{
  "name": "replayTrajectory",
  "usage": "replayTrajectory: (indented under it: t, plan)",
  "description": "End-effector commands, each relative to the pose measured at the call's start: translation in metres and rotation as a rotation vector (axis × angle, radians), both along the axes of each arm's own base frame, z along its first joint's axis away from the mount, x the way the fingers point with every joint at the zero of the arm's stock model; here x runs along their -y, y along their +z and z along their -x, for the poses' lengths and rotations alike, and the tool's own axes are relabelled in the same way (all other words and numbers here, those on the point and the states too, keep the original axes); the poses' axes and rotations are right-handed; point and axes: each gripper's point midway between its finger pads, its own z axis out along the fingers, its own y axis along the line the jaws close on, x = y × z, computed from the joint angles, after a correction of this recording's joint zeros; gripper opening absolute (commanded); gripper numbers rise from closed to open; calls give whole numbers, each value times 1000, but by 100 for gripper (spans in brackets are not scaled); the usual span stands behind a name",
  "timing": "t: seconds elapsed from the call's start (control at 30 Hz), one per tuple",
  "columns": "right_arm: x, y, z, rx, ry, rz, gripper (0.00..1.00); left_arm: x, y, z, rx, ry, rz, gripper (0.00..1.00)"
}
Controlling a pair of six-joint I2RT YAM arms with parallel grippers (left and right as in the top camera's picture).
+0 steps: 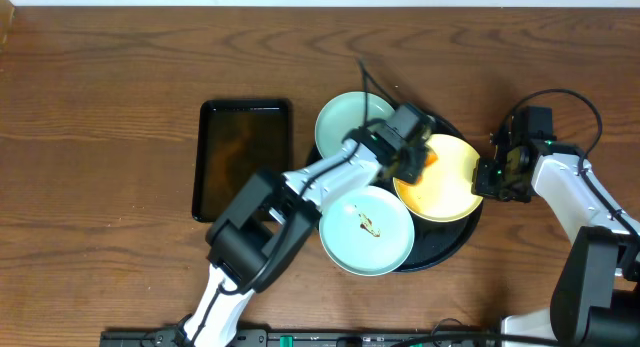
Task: Clean dirty plates on tray and stack at the side
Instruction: 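Wipe the yellow plate with the sponge while right gripper holds rim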
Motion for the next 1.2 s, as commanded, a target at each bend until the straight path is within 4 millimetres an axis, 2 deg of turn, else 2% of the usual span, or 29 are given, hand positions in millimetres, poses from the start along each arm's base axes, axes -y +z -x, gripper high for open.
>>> replayTrajectory:
  t: [0.0, 0.23, 0.37, 0.5, 0.53, 0.6, 0.7, 0.77, 0.83, 0.93, 0.97, 1.07, 1.17]
  plan:
    - [6, -3, 3, -24, -8, 29, 1, -11, -4, 17, -129, 15, -3, 7]
    - [6, -3, 4, -29, -8, 29, 1, 19, -4, 105, -314, -237, 15, 8]
    - [6, -3, 5, -30, -8, 29, 1, 32, -4, 129, -317, -299, 7, 7]
    - [6, -3, 5, -31, -8, 29, 1, 44, -2, 139, -298, -334, 20, 8]
    - [6, -3, 5, -31, -8, 29, 1, 46, -1, 138, -287, -337, 30, 7]
    - [6, -4, 5, -34, -8, 29, 1, 43, -5, 120, -208, -297, -9, 7]
    - [6, -4, 6, -35, -8, 29, 1, 23, -12, 83, -83, -193, -116, 7]
    - [6, -4, 6, -38, -8, 28, 2, 8, -9, 54, -27, -120, -150, 8]
    - [6, -4, 7, -38, -8, 28, 2, 0, -3, 34, 4, -75, -155, 7]
    - [6, -4, 6, -38, -8, 28, 2, -12, 19, 9, 58, -22, -141, 8]
    - [6, -4, 6, -38, -7, 28, 3, -15, 32, 2, 82, -16, -124, 7]
    - [6, -4, 6, -38, -8, 28, 5, -20, 65, -5, 126, -2, -84, 7]
    - [6, -4, 7, -38, -8, 28, 10, -25, 94, 0, 148, 1, -63, 8]
